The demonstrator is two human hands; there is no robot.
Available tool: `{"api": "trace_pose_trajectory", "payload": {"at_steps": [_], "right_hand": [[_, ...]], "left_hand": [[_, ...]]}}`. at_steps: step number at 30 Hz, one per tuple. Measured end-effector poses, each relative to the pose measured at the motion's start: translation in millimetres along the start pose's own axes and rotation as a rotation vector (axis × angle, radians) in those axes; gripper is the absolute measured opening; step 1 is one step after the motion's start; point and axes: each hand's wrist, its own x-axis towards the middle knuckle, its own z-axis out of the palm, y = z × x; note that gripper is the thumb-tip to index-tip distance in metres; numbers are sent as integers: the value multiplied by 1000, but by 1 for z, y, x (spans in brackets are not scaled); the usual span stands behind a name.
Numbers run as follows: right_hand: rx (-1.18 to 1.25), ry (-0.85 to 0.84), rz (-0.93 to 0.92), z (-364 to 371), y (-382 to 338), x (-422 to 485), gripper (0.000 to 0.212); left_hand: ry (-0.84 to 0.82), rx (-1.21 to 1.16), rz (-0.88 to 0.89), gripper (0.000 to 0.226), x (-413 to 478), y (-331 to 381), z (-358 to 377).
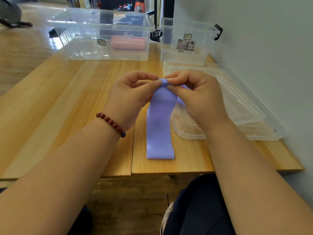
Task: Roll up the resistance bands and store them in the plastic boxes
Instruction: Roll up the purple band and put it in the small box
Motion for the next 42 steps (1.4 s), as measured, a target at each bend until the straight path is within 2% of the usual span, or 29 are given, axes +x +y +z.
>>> {"api": "trace_pose_trajectory", "payload": {"at_steps": [3,6,8,15,18,21,30,33,37,40,42], "right_hand": [[66,-33,84,-1,-2,0,21],[193,-16,224,1,-5,1,16],[193,-5,271,2,-6,2,11],[75,24,190,1,-2,1,15],[45,44,174,1,-2,2,18],[39,48,163,0,-2,1,18],[57,-14,202,0,-4,0,14],[99,0,229,2,-2,0,10],[76,27,198,3,-2,0,16],[69,59,186,2,-4,0,19],[69,65,189,3,-3,0,18]], "left_hand": [[6,38,36,14,1,0,-2],[13,66,78,15,2,-2,-4],[10,88,91,18,2,-3,-5],[-45,55,4,23,1,-2,-4],[-67,50,-24,18,0,-1,-2],[-46,40,-16,14,0,-1,-1],[-8,51,26,22,2,-2,-3],[-10,39,30,22,2,-2,-4],[-42,19,2,22,2,-3,-4],[-70,81,-14,29,2,-5,-4],[-73,101,-6,24,1,-5,-3]]}}
